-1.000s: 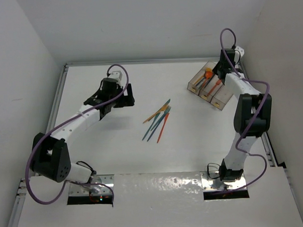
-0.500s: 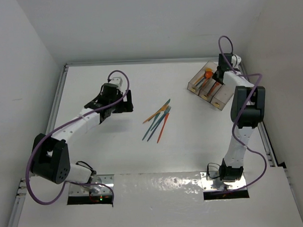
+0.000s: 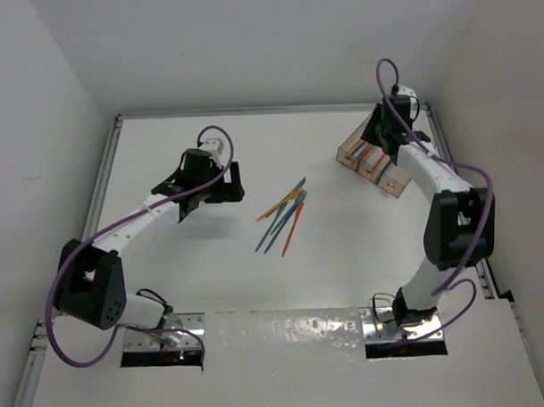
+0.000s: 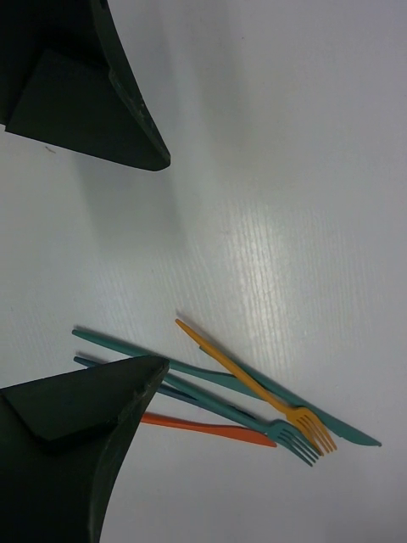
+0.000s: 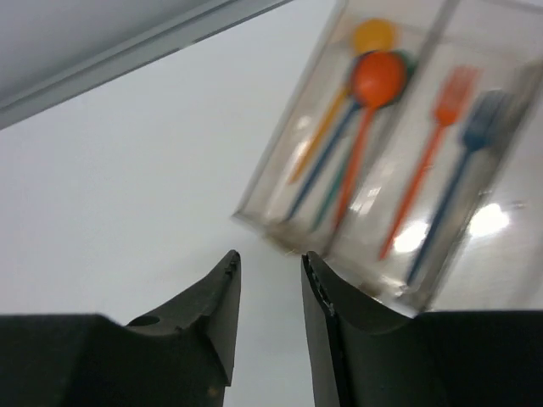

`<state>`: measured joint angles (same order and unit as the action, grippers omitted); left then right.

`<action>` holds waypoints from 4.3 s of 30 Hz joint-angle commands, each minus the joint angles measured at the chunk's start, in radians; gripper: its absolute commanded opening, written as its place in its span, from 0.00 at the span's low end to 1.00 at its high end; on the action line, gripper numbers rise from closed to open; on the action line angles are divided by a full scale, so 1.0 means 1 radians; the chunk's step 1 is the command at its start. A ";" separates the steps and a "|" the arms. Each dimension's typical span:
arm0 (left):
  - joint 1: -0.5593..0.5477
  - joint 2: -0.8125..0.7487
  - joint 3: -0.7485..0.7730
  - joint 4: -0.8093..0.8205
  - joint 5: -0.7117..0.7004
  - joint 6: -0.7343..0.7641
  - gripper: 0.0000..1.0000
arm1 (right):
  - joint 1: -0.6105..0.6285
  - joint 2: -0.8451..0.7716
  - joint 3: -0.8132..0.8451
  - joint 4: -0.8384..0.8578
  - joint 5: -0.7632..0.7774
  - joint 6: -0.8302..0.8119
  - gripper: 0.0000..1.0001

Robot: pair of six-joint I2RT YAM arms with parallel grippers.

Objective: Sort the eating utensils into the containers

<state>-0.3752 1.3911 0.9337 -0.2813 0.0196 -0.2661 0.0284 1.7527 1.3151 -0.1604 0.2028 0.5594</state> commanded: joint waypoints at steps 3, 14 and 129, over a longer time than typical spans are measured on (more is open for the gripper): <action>0.007 -0.024 0.013 0.039 0.051 0.025 0.89 | 0.136 -0.119 -0.168 0.096 -0.253 -0.061 0.32; 0.007 -0.024 0.020 0.042 0.046 0.024 0.89 | 0.234 -0.038 -0.352 0.269 -0.477 -0.061 0.43; 0.007 0.071 0.001 0.068 0.125 0.034 0.89 | -0.280 0.401 0.431 -0.209 -0.414 -0.400 0.07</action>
<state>-0.3748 1.4563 0.9340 -0.2539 0.1249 -0.2436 -0.2577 2.1601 1.7119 -0.3721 -0.1627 0.1215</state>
